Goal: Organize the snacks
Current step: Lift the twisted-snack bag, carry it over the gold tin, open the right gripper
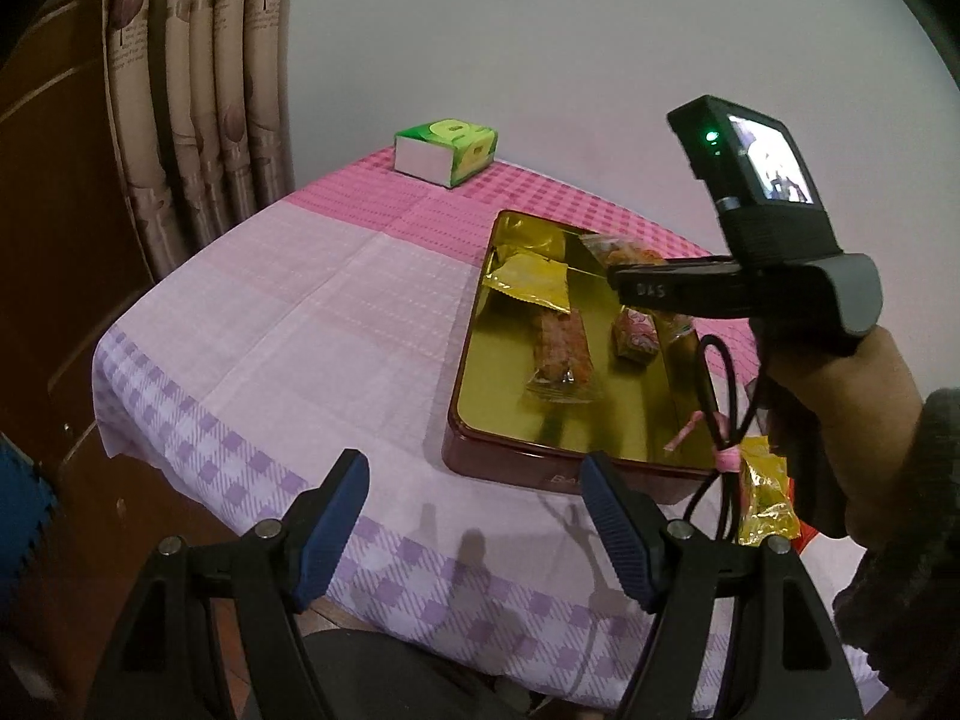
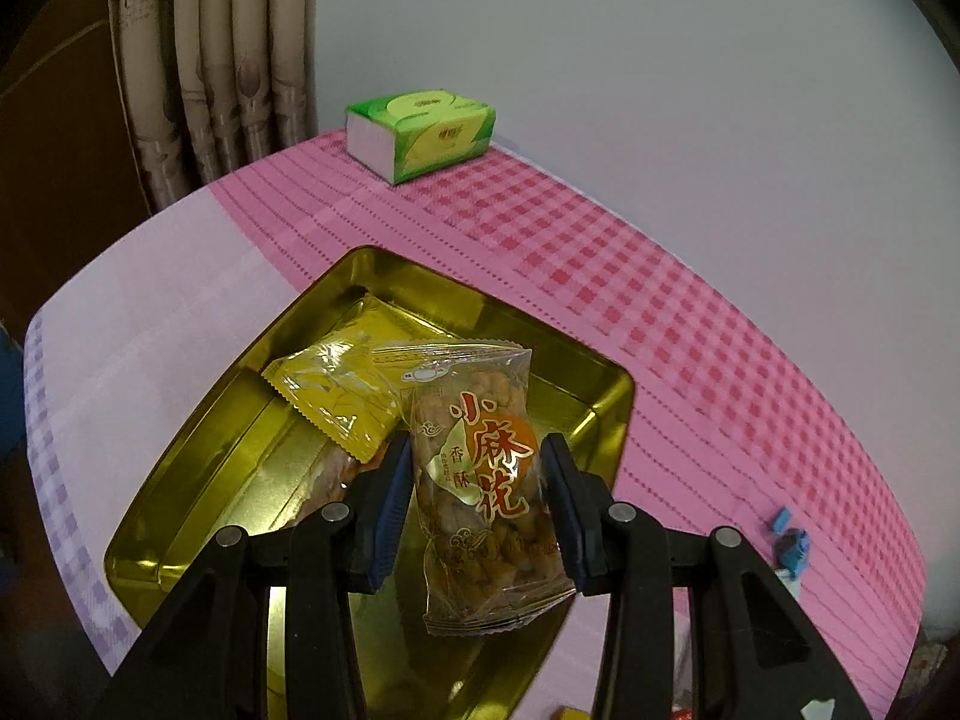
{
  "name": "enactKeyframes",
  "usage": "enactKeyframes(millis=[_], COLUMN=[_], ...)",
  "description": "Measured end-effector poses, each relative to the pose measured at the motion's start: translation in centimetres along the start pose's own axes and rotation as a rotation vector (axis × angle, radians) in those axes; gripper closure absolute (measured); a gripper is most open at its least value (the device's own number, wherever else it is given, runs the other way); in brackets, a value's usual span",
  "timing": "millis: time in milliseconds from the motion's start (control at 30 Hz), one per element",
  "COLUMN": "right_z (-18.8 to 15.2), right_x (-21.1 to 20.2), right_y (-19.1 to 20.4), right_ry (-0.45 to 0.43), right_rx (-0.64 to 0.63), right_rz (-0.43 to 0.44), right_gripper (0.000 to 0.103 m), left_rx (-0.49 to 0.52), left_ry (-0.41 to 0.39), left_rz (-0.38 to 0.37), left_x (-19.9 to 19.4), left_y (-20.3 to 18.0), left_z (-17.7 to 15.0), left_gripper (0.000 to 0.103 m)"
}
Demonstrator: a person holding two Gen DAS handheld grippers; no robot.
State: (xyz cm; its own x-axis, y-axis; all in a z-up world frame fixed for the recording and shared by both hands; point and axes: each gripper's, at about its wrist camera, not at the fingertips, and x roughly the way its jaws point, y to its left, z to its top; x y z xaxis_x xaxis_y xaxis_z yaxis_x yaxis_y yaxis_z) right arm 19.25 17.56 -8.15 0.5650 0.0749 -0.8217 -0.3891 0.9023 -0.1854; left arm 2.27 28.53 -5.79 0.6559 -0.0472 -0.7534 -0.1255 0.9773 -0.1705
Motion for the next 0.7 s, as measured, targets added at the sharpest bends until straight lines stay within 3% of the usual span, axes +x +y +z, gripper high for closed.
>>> enactKeyframes(millis=[700], right_z=[0.7], right_x=[2.4], right_y=[0.1], right_ry=[0.048], right_rx=[0.006], right_rz=[-0.002], right_gripper=[0.062], left_rx=[-0.005], left_ry=[0.02], left_rz=[-0.004], left_x=[0.4], left_y=[0.1], left_z=[0.0], left_gripper=[0.028])
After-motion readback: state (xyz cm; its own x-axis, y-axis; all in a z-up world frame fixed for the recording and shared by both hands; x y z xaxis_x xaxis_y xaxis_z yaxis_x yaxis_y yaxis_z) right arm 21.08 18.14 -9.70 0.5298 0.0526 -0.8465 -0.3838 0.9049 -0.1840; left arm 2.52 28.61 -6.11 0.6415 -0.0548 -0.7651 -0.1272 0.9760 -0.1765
